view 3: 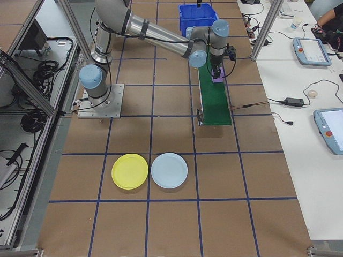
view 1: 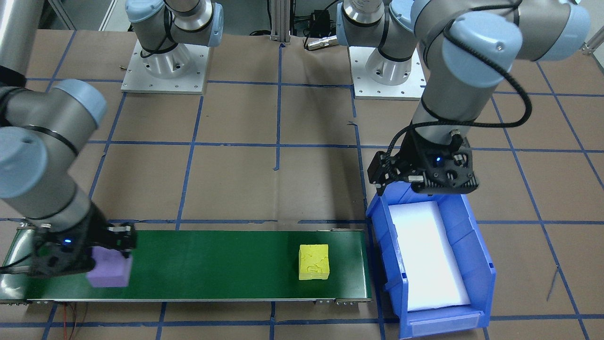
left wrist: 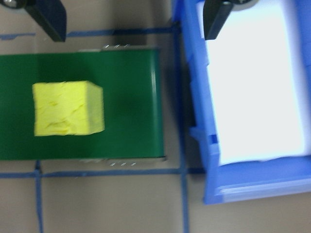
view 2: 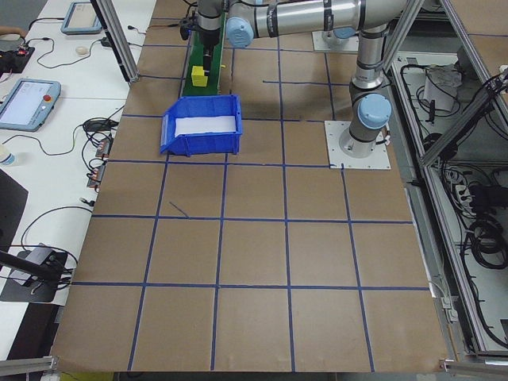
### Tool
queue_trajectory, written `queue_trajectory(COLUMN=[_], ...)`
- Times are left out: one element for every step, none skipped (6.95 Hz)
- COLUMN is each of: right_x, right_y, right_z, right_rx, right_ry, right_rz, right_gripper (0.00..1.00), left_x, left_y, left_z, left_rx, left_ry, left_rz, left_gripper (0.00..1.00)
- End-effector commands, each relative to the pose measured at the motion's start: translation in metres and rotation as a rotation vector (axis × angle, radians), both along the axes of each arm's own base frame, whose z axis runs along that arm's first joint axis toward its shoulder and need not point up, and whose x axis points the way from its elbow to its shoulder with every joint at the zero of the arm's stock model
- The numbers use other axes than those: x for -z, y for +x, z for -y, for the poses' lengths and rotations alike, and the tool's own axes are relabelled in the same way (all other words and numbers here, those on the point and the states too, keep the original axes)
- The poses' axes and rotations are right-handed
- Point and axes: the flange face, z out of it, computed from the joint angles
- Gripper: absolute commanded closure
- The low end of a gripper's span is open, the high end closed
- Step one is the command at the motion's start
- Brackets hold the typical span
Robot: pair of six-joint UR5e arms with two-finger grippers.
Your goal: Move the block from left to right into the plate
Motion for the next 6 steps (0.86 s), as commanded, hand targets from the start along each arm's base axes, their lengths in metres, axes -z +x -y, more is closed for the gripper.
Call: queue_trajectory(right_x=[-0.048, -0.052, -0.044, -0.023, 0.001, 0.021], right_y=[-0.176, -0.237, -0.295, -0.357, -0.401, -0.422], right_z=[-0.054, -0.091, -0.126, -0.172, -0.218, -0.241], right_rx=[-0.164, -0.19, -0.2, -0.2, -0.136, -0.142], right_ry=[0.064, 0.132, 0.175, 0.208, 0.216, 0.211], right_rz=[-0.14, -0.138, -0.126, -0.086, -0.056, -0.057], right_gripper=[0.79, 0.79, 0.8, 0.81, 0.81, 0.81], left_x=[-0.059, -0.082, -0.088, -0.073, -0.079, -0.078], left_y=[0.014, 0.013, 0.012, 0.011, 0.01, 0.01], left_z=[-0.069, -0.094, -0.101, -0.1, -0.1, -0.1], left_rx=[-0.015, 0.0, 0.004, 0.007, 0.009, 0.009], left_ry=[0.038, 0.04, 0.034, 0.058, 0.051, 0.049], left_rz=[0.007, 0.008, 0.01, 0.013, 0.013, 0.013], left_gripper=[0.0, 0.0, 0.0, 0.0, 0.0, 0.0])
